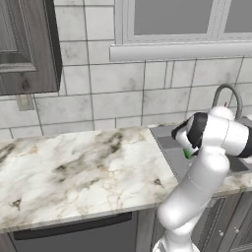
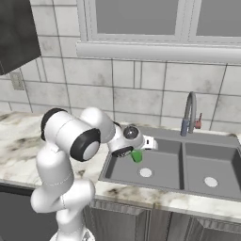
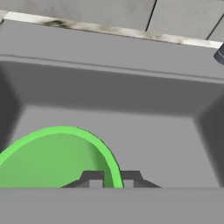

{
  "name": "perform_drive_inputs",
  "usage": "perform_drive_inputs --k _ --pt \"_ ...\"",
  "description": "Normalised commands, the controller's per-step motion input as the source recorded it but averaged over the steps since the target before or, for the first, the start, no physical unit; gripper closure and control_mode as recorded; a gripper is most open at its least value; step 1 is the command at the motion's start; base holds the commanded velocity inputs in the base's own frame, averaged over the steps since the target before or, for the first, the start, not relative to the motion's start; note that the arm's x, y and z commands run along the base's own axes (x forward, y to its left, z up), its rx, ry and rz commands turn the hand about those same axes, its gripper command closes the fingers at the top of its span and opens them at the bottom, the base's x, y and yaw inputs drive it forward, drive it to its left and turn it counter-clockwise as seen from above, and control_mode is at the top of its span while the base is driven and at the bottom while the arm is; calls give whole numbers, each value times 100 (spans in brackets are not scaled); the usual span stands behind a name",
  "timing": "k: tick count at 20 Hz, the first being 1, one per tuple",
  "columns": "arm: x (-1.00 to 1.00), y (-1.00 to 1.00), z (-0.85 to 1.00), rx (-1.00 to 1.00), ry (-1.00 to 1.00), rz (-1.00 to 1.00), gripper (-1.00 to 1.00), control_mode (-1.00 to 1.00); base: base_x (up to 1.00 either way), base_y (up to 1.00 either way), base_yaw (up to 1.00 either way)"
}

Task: Place the cup in the left basin and the pot in the right basin of the sink.

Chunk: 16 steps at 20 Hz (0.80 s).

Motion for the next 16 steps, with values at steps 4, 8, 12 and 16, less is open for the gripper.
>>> perform_drive_inputs --k 4,8,12,16 --pt "0 0 -43 0 -3 0 100 -100 0 0 0" --pt "0 -1 -42 0 -1 0 100 -100 0 0 0" --pt "-3 -1 -44 0 -4 0 100 -100 0 0 0" --pt "-17 0 -52 0 -8 0 100 -100 0 0 0"
